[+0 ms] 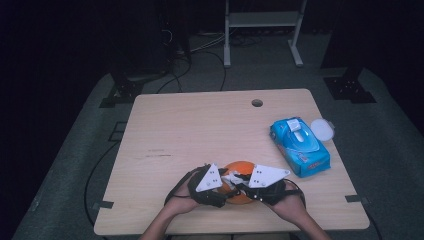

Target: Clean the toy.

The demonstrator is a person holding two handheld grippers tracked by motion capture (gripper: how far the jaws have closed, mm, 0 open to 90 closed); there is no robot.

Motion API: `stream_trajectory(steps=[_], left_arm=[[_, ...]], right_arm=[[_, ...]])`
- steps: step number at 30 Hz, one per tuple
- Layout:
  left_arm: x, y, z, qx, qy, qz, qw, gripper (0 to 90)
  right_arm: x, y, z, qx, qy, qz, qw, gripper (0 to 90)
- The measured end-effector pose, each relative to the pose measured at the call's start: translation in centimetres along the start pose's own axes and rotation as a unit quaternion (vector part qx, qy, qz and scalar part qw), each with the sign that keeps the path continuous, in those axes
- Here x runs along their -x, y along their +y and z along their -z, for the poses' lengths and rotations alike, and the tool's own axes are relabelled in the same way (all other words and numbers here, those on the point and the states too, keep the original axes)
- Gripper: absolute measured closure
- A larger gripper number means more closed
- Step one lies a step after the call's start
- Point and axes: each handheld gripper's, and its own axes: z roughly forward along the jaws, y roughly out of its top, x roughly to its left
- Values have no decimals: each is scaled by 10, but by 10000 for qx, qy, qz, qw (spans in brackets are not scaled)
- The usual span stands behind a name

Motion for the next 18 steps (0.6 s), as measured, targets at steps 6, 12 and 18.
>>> stream_trajectory(steps=[6, 12, 18], left_arm=[[-4, -6, 0, 173, -164, 223, 9995, 303], [-3, 1, -8, 180, -152, 583, 9980, 194], [4, -1, -6, 164, 6, 318, 9994, 284]], right_arm=[[29, -20, 14, -141, -417, -516, 9977, 776], [17, -14, 9, -24, -35, -506, 9987, 776], [11, -7, 5, 15, -78, -313, 9995, 777]])
